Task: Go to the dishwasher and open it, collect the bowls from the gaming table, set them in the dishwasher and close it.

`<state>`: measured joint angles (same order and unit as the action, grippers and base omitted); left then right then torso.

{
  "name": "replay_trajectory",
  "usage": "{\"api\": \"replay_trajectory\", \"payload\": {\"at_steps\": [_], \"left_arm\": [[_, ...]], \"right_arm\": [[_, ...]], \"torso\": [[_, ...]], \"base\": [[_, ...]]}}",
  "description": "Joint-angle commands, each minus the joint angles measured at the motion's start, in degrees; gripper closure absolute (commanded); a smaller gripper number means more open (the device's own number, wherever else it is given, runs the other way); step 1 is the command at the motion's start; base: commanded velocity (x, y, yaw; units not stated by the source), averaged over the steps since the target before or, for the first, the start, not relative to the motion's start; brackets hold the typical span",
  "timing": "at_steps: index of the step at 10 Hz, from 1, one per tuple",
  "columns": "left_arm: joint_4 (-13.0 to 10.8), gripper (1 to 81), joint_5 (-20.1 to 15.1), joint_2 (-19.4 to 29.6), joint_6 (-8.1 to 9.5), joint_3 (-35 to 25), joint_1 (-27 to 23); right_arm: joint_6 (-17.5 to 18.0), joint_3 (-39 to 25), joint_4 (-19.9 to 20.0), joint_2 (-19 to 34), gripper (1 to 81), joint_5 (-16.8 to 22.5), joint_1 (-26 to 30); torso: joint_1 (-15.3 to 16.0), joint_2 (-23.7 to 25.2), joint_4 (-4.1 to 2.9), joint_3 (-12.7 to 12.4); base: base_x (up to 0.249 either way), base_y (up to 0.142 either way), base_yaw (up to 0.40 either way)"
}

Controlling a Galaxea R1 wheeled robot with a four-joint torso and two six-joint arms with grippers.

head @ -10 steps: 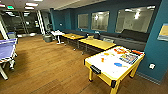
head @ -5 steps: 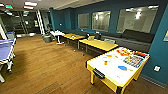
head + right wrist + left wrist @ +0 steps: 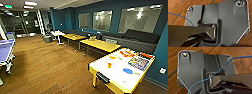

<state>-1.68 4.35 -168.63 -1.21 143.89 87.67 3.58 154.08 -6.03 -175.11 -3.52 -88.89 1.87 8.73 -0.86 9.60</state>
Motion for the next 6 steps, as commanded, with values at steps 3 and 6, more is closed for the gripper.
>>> {"api": "replay_trajectory", "payload": {"at_steps": [3, 6], "left_arm": [[0.1, 1.0, -3.1, 0.0, 0.24, -0.4, -2.4], [0.0, 1.0, -3.1, 0.0, 0.24, -0.4, -2.4]], "right_arm": [[-0.2, -0.5, -0.3, -0.4, 1.0, 2.9, 2.4], [-0.2, -0.5, -0.3, -0.4, 1.0, 2.9, 2.4]], "torso": [[0.0, 0.0, 0.00, 0.0], [0.0, 0.0, 0.00, 0.0]], "base": [[0.146, 0.128, 0.000], [0.140, 0.127, 0.000]]}}
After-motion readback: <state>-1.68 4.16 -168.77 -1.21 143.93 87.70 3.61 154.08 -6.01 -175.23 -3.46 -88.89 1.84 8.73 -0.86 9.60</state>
